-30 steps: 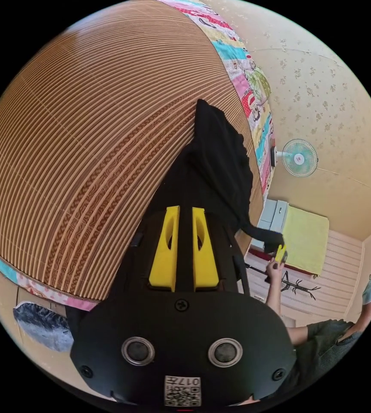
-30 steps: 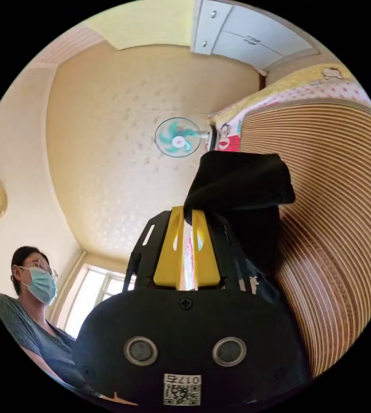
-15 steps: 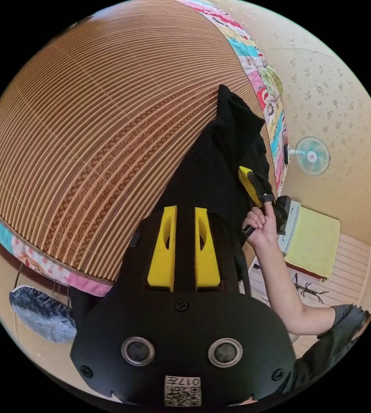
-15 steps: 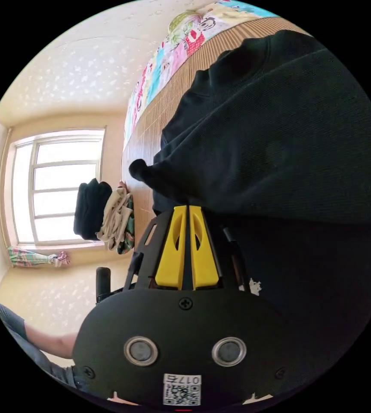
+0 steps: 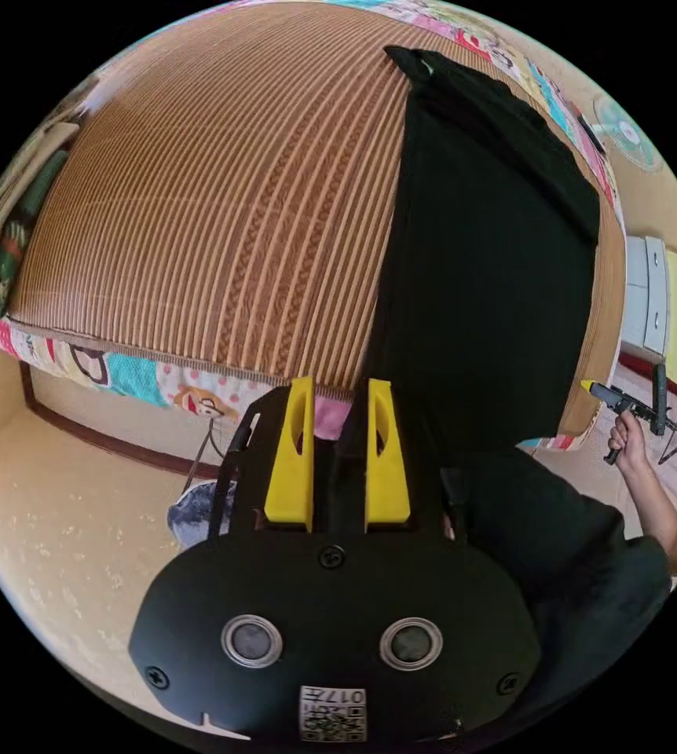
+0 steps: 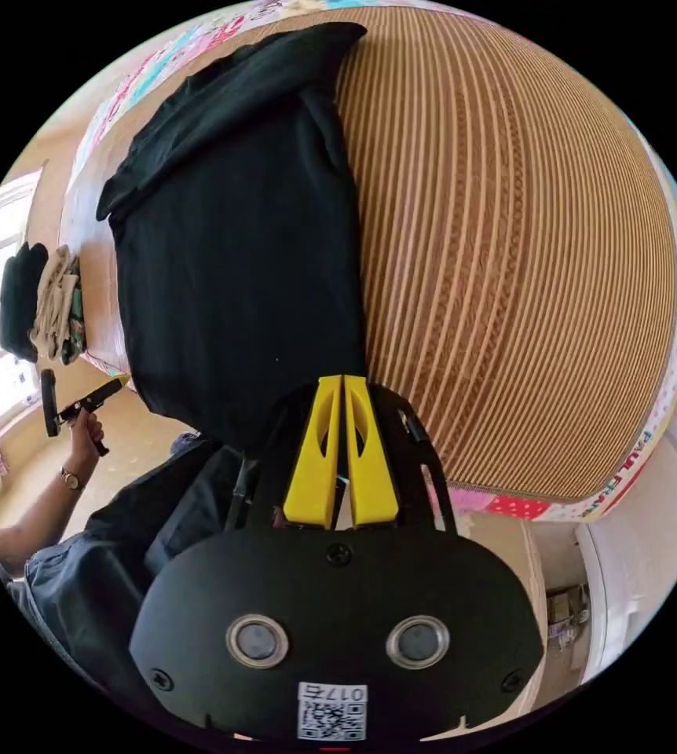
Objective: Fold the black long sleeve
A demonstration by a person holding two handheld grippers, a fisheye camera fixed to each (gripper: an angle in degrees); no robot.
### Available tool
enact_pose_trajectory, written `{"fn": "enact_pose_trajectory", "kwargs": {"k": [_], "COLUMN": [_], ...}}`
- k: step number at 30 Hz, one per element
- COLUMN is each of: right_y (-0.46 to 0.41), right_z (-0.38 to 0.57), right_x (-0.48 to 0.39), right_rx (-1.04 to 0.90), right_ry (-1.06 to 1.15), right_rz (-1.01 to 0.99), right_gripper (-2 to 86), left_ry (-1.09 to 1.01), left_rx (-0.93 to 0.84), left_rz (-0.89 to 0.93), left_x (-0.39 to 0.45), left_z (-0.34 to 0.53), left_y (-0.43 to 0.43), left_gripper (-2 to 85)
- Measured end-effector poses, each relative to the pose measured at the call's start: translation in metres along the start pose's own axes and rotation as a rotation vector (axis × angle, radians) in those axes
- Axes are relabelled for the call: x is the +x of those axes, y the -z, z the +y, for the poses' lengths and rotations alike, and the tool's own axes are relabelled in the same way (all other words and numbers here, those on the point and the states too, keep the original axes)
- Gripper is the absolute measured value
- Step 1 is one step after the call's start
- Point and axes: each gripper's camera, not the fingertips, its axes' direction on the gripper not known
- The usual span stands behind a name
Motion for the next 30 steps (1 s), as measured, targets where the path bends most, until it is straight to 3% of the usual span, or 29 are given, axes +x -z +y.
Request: {"fn": "enact_pose_trajectory", "kwargs": {"k": [5, 10, 15, 19, 20, 22, 24, 25, 27, 30], "right_y": [-0.049, -0.043, -0.071, -0.053, -0.047, -0.023, -0.004, 0.009, 0.025, 0.032], "right_z": [0.037, 0.032, 0.009, 0.035, 0.043, 0.078, 0.109, 0.131, 0.168, 0.227], "right_x": [0.027, 0.024, 0.018, 0.007, 0.007, 0.016, 0.028, 0.036, 0.045, 0.046], "right_rx": [-0.219, -0.071, -0.178, -0.078, -0.045, 0.119, 0.272, 0.377, 0.517, 0.623], "right_ry": [-0.122, -0.127, -0.214, -0.188, -0.176, -0.138, -0.159, -0.178, -0.253, -0.324], "right_rz": [-0.045, -0.148, -0.178, -0.339, -0.377, -0.664, -0.869, -0.953, -1.016, -1.057], "right_gripper": [8.5, 9.1, 4.3, 2.2, 2.1, 1.6, 1.3, 1.1, 1.0, 0.9], "left_ry": [0.014, -0.015, -0.065, -0.160, -0.202, -0.271, -0.334, -0.348, -0.428, -0.482], "left_rx": [-0.150, -0.201, -0.327, -0.367, -0.346, -0.286, -0.175, -0.145, -0.045, -0.042], "left_rz": [0.177, 0.238, 0.281, 0.362, 0.427, 0.624, 0.966, 1.029, 1.242, 1.438], "left_x": [-0.036, -0.062, -0.086, -0.104, -0.113, -0.127, -0.147, -0.152, -0.171, -0.188], "left_z": [0.020, 0.010, -0.012, -0.005, 0.000, 0.009, 0.021, 0.025, 0.040, 0.067], "left_y": [-0.032, -0.036, -0.032, -0.003, 0.013, 0.044, 0.092, 0.104, 0.149, 0.171], "left_gripper": [11.0, 12.0, 4.9, 4.1, 4.0, 3.9, 3.8, 3.8, 3.8, 3.8]}}
